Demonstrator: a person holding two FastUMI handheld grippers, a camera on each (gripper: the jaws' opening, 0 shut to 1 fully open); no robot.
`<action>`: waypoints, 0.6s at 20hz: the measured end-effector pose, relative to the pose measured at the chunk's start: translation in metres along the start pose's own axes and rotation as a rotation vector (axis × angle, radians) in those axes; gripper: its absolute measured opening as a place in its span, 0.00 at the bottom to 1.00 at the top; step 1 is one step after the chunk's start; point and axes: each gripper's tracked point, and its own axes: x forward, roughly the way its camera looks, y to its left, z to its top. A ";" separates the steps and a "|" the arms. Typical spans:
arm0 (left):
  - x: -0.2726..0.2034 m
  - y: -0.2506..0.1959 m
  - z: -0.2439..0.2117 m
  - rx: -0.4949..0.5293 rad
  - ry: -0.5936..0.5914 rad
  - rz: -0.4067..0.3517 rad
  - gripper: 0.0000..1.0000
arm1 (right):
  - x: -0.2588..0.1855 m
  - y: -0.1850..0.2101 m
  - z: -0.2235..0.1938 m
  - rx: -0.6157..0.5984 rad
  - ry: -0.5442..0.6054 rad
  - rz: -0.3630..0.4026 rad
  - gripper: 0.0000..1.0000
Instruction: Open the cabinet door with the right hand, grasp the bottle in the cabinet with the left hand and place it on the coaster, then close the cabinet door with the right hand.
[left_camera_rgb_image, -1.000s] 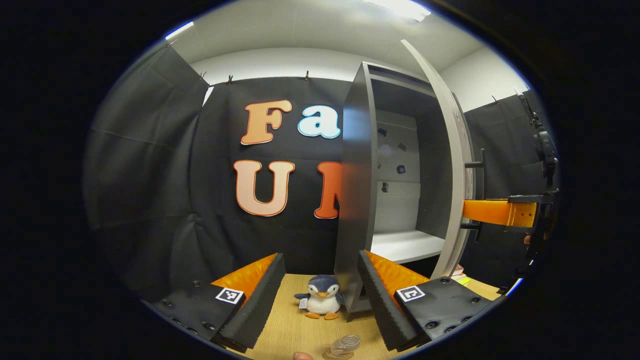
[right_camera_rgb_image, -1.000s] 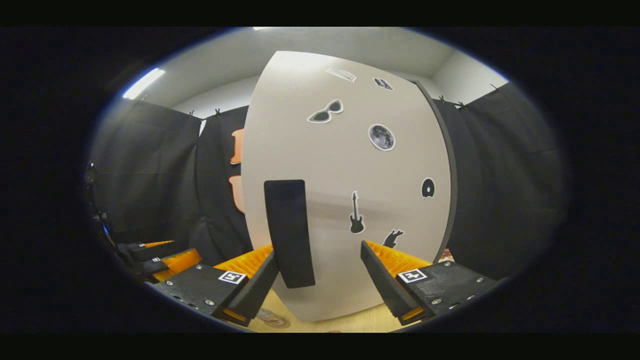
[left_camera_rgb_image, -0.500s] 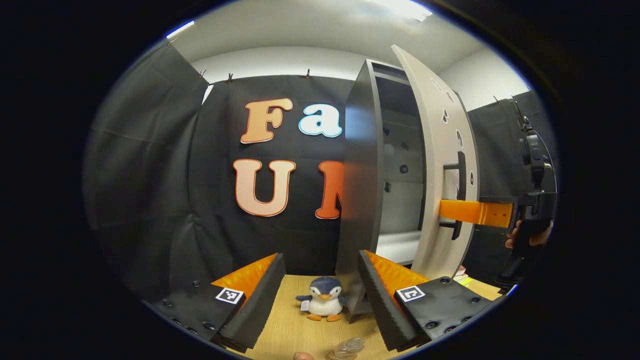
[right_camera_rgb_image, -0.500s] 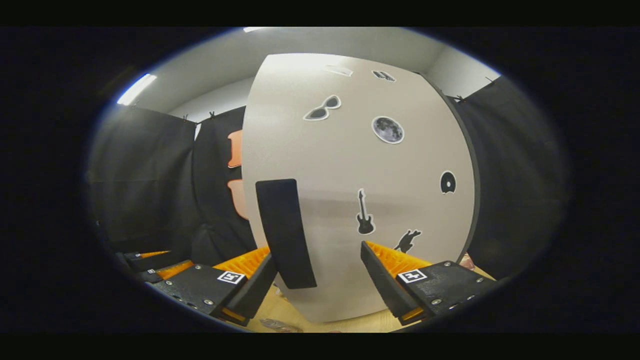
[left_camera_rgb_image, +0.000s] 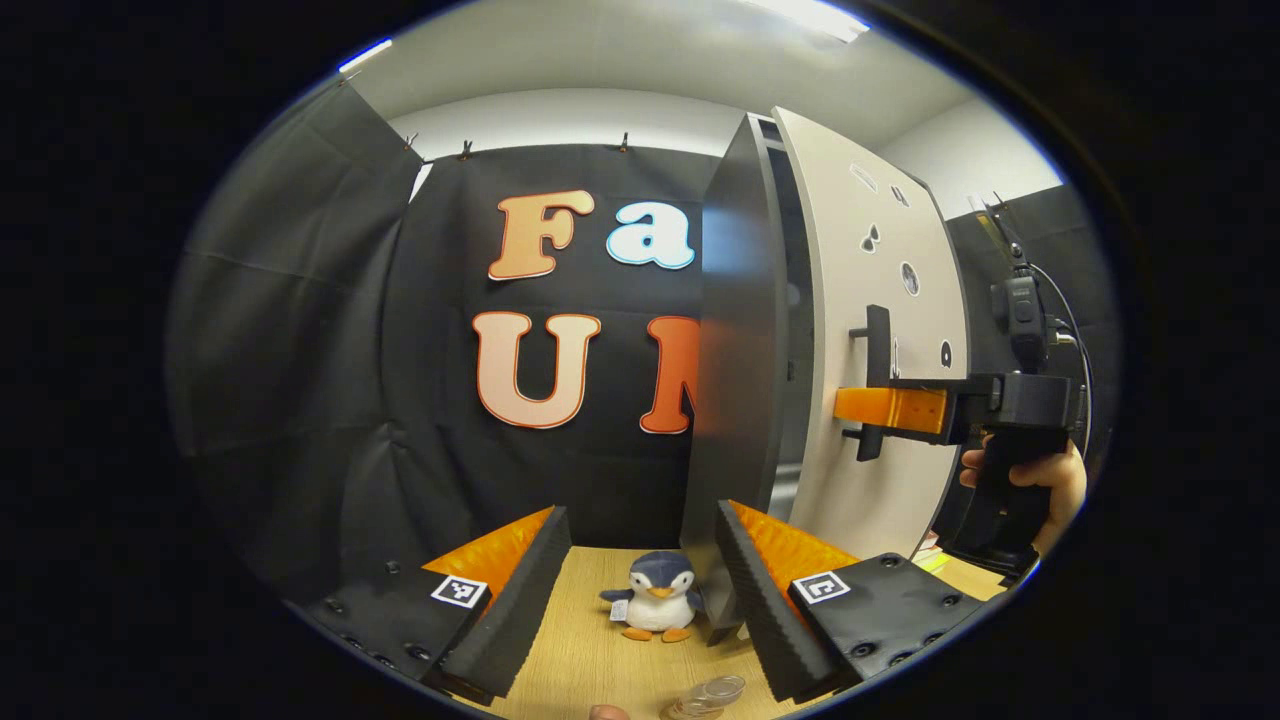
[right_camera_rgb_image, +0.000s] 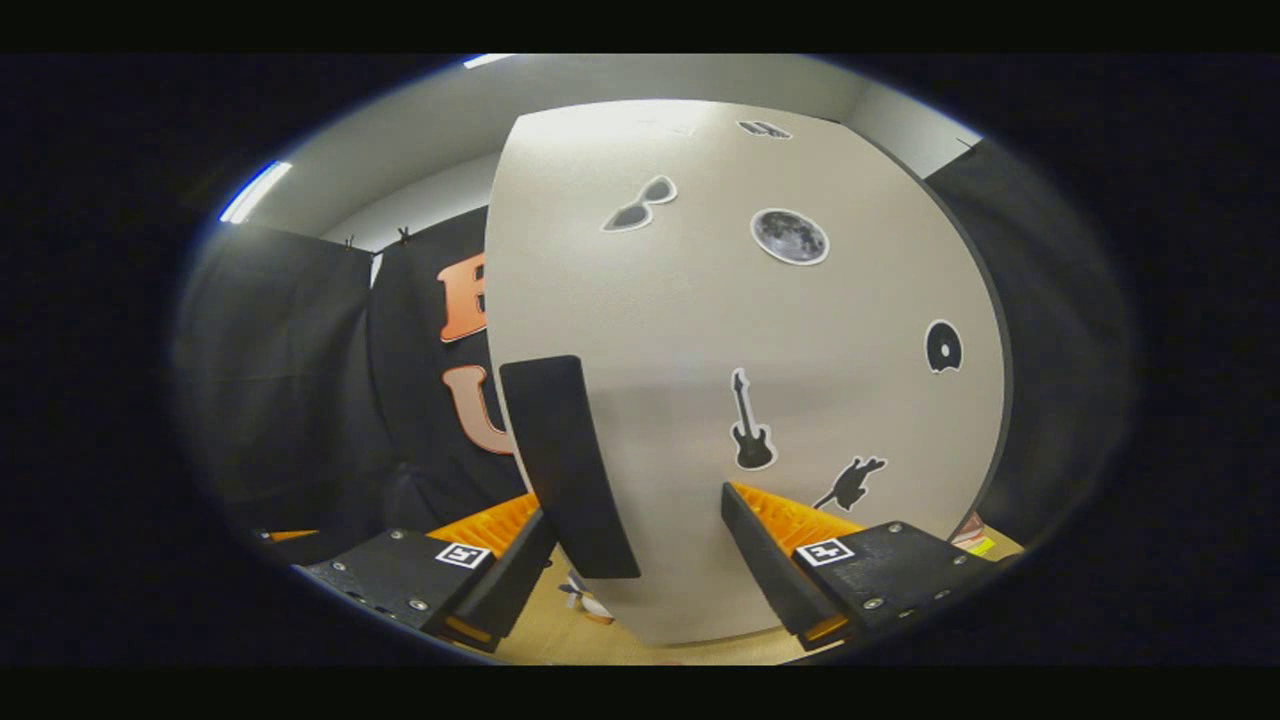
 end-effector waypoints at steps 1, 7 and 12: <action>0.000 0.002 -0.002 -0.001 0.003 0.001 0.95 | 0.003 -0.002 -0.001 -0.016 0.000 -0.011 0.95; 0.006 0.006 -0.002 -0.001 0.007 0.004 0.95 | 0.016 -0.006 0.001 -0.028 -0.006 -0.071 0.95; 0.005 0.014 -0.002 0.001 0.006 0.011 0.95 | 0.019 -0.006 0.002 -0.035 -0.012 -0.107 0.98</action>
